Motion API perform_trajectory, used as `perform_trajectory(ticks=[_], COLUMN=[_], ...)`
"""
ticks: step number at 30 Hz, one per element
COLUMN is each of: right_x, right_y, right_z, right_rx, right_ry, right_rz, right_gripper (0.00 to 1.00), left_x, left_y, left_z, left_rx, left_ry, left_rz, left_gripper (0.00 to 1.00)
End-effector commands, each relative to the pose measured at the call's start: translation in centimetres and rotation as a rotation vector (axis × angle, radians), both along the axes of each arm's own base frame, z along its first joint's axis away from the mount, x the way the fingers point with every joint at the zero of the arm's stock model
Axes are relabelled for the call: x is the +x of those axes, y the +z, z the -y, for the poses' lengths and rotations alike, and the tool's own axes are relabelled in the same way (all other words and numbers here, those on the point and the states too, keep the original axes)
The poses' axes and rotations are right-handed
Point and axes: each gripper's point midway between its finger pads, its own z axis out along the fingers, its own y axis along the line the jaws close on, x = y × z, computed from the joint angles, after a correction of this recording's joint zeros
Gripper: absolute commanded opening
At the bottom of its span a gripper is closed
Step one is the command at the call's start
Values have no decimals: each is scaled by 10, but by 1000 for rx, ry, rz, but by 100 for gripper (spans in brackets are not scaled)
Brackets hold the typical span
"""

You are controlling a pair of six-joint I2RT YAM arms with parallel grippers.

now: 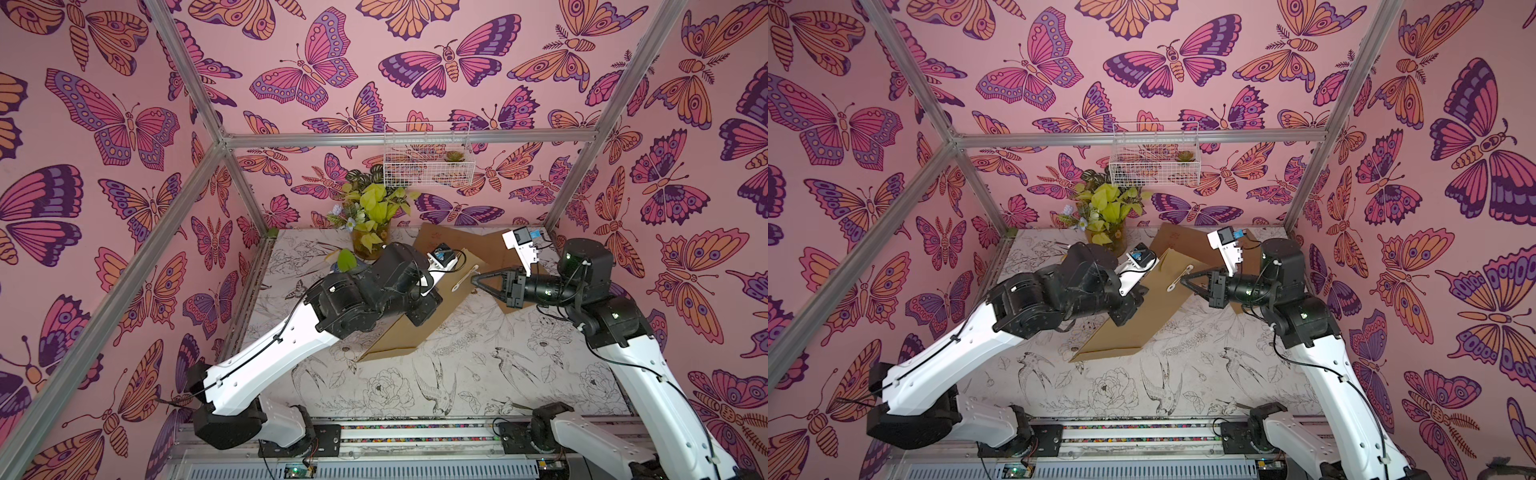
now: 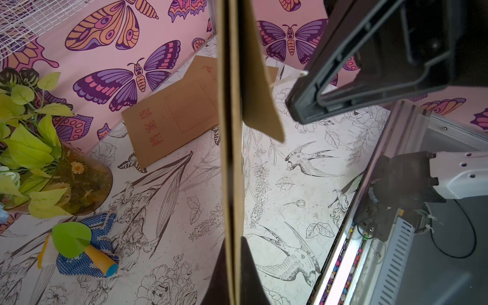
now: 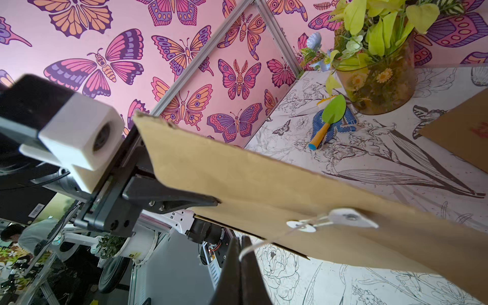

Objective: Open the file bag

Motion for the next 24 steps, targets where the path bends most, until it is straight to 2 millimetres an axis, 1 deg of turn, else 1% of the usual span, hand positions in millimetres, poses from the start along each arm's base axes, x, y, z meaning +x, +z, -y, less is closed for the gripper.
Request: perform_trajectory(ticks=[1, 6, 11, 17, 24], right_x=[-9, -10, -9, -5, 8], right_y=[2, -13, -29, -44, -63], right_z=[-1, 6, 11, 19, 41], right_rx=[-2, -70, -127, -201, -331], right_ry=[26, -17, -38, -79, -215], right_rz=[22, 14, -13, -32, -44], right_gripper=[0, 0, 0, 0, 0], left_x=[6, 3, 1, 0, -2], left_y=[8, 17, 20, 21, 23], left_z=[10, 17, 20, 21, 20], left_rx=[-98, -201, -235, -256, -261], left_ry=[51, 47, 37, 31, 24], left_rz=[-13, -26, -34, -33, -23], left_gripper=[2, 2, 2, 2, 2])
